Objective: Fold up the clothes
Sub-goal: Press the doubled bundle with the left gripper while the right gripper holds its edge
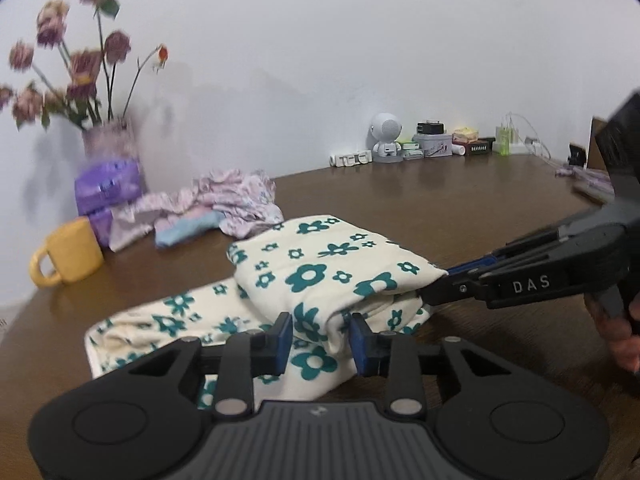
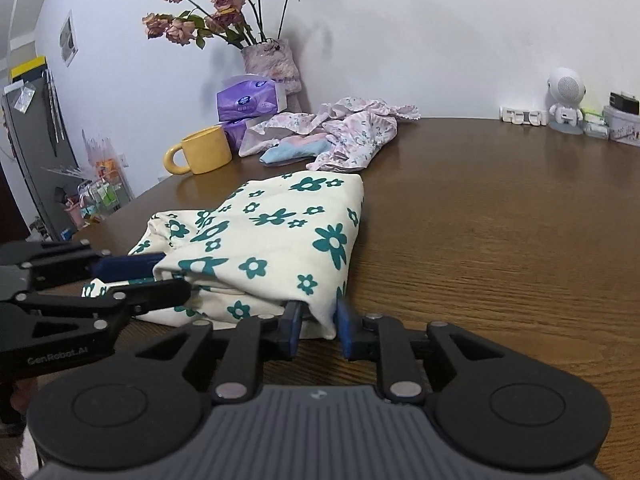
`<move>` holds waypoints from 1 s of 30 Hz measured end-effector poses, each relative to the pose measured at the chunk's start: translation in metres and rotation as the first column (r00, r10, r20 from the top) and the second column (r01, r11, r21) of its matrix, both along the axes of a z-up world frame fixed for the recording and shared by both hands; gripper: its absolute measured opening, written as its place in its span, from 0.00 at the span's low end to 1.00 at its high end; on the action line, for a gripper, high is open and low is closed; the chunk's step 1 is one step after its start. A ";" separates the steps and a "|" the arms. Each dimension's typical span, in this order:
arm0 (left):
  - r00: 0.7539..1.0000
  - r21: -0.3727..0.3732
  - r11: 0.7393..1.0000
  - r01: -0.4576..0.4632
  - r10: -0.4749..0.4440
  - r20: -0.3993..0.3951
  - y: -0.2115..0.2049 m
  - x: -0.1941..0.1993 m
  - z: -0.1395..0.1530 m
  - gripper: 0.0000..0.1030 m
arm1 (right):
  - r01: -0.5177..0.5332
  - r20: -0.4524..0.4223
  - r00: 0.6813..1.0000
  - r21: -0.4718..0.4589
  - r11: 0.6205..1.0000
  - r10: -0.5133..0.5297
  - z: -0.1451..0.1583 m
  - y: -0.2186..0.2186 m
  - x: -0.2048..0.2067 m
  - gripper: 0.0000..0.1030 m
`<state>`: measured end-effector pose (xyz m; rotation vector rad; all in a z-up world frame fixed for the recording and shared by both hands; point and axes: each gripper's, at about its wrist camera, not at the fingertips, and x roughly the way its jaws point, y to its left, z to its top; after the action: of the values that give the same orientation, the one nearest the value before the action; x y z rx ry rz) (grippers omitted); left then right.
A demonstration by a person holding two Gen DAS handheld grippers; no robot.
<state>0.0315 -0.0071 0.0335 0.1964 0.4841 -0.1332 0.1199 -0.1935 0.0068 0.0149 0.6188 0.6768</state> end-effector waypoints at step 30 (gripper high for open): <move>1.000 0.067 0.998 -0.020 0.020 -0.003 -0.011 0.006 -0.002 0.18 | 0.058 -0.062 0.997 0.072 0.996 -0.054 0.000 -0.002 0.005 0.11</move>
<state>0.0374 -0.0176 0.0311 0.2573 0.4941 -0.0981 0.1246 -0.1953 0.0066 0.1208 0.6484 0.6465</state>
